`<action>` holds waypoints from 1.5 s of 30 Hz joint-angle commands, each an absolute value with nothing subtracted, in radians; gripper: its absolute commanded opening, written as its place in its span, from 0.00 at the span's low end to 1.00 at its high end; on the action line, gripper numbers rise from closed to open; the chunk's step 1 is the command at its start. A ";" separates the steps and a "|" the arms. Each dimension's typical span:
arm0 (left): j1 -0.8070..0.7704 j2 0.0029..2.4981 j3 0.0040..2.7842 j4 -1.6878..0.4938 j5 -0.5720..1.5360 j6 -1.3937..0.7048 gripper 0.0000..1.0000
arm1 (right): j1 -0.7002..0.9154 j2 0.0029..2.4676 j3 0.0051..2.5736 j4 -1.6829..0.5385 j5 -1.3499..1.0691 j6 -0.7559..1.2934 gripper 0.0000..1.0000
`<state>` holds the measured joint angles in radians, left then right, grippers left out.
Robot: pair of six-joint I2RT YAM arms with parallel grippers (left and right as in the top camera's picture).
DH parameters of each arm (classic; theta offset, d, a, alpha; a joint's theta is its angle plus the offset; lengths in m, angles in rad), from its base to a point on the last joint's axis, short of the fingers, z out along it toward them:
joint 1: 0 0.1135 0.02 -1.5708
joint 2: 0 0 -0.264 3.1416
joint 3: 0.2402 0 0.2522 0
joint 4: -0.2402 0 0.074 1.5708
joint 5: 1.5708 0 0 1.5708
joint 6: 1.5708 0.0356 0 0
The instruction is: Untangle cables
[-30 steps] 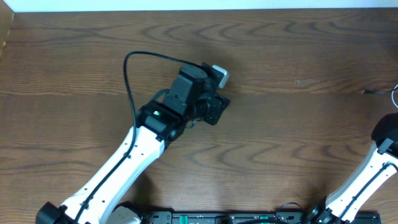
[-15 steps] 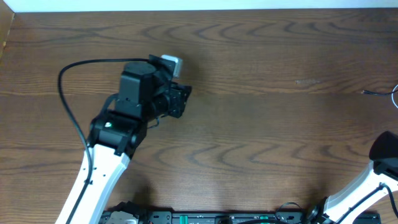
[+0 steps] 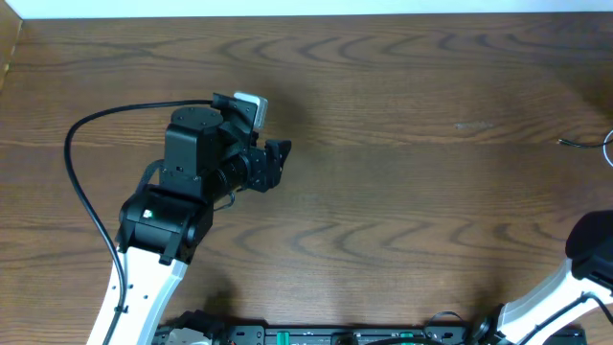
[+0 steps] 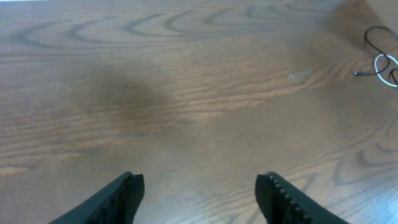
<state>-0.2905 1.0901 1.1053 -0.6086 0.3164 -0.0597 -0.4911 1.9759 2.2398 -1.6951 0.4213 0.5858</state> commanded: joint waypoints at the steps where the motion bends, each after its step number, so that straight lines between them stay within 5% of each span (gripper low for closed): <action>1: -0.286 1.082 1.100 -0.614 0.321 -0.053 0.71 | -0.489 1.915 2.189 -1.699 0.433 0.617 0.99; 12: -0.286 1.082 1.100 -0.650 0.321 -0.053 0.96 | -0.488 1.860 2.158 -1.699 0.424 0.631 0.99; 34: -0.286 1.082 1.100 -0.676 0.321 -0.050 0.98 | -0.369 1.650 2.000 -1.682 0.525 0.714 0.99; 45: -0.286 0.996 1.100 -0.692 0.202 -0.038 0.98 | -0.352 1.374 1.598 -1.457 0.537 0.692 0.99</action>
<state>-0.2905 1.0393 1.1053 -0.6842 0.2623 -0.0505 -0.3603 1.4200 1.6585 -1.4780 0.5171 0.6933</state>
